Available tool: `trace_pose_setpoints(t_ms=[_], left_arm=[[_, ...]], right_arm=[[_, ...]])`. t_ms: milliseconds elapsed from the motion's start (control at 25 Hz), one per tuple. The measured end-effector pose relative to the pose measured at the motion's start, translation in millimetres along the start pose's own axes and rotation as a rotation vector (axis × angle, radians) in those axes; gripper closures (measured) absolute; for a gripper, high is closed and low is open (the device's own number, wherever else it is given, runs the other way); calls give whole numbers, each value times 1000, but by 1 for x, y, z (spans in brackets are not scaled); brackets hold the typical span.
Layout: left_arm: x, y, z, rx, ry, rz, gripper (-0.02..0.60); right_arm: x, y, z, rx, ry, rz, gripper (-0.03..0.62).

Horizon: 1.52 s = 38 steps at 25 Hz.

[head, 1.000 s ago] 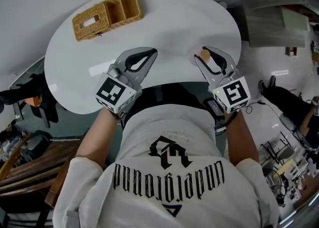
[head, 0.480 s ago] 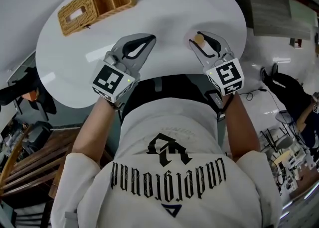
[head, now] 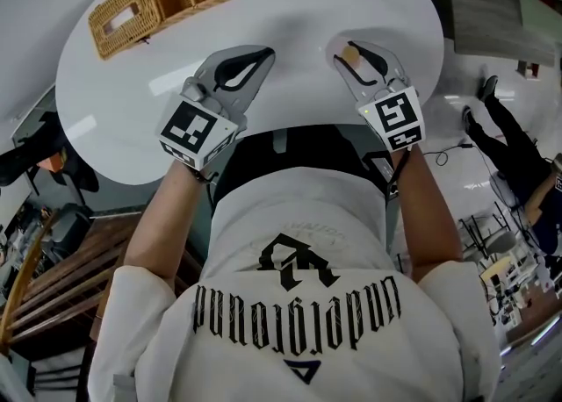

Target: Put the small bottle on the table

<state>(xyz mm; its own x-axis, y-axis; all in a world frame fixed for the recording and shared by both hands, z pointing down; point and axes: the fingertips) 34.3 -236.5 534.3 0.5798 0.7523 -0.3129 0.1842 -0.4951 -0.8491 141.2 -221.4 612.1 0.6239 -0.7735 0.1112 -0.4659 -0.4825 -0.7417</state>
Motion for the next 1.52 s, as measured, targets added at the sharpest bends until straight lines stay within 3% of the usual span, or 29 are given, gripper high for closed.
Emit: trace_pose_setpoints(t_ms=[920,1160,1520], left_arm=[[8,-14,1,-21,-2,26,574],[17,-12,10,-20,-3,12,574],[38,-2,54,1,-20,-36,574]], right_arm=[[-2,-17,-11,-11,-55,58,445],[6,-24,-4,-25,-113,12,377],[-19,-9,31,18,-201,-21,370]])
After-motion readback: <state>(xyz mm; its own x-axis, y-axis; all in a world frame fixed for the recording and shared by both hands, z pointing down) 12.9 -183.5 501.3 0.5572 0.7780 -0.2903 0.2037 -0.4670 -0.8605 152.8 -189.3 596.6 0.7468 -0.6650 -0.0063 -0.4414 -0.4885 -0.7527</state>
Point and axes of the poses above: the fingertips, and each gripper's own axes: z backward along the fingers, x to its right, y out of its top
